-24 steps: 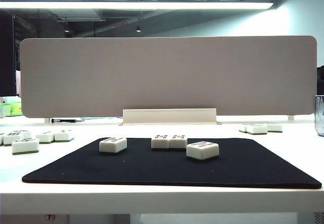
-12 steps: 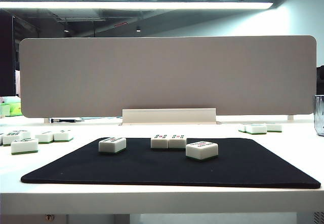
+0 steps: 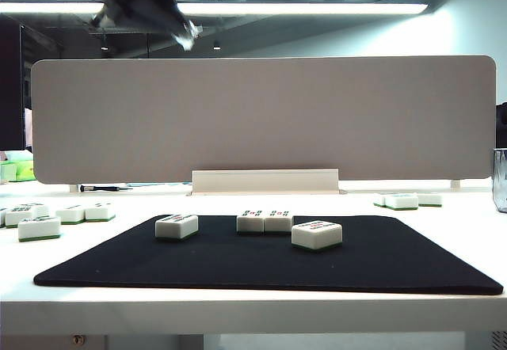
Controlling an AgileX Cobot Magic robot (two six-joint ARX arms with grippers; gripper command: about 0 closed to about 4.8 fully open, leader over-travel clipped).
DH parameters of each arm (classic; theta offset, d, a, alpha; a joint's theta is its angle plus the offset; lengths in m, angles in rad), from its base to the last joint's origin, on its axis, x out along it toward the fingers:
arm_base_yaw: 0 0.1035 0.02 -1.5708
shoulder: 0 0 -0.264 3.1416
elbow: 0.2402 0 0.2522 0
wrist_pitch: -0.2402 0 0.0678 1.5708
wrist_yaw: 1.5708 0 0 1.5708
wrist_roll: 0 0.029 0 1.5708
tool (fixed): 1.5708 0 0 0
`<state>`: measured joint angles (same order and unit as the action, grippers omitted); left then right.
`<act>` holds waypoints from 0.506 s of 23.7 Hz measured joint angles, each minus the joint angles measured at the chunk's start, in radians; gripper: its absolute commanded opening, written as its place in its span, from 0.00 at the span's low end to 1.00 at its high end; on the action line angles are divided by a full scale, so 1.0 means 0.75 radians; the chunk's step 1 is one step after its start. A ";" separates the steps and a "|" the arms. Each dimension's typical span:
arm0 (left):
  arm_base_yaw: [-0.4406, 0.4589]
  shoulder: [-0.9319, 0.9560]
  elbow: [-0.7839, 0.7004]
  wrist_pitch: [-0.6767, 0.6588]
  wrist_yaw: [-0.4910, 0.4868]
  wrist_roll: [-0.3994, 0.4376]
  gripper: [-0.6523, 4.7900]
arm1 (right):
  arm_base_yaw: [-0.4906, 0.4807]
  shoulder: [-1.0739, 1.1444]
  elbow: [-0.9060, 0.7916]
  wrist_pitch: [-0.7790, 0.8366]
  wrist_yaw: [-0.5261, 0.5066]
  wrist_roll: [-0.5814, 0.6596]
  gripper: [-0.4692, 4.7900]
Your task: Arrange four mahjong tiles into a neat stack, creating two layers of paired tiles.
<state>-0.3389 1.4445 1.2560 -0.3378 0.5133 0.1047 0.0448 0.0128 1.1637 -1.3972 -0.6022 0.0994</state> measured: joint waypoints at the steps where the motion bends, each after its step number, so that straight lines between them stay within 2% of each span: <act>1: -0.021 0.024 0.002 -0.020 -0.005 0.025 0.11 | 0.001 0.000 0.000 0.000 0.001 0.000 0.09; 6: -0.156 0.106 0.005 -0.034 -0.107 0.200 0.15 | 0.000 0.000 -0.001 0.000 0.001 -0.005 0.09; 12: -0.306 0.235 0.006 -0.036 -0.241 0.341 0.43 | -0.001 0.000 -0.001 0.000 0.009 -0.005 0.09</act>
<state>-0.5682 1.6211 1.2602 -0.3645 0.3325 0.3603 0.0444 0.0128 1.1633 -1.3972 -0.5957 0.0956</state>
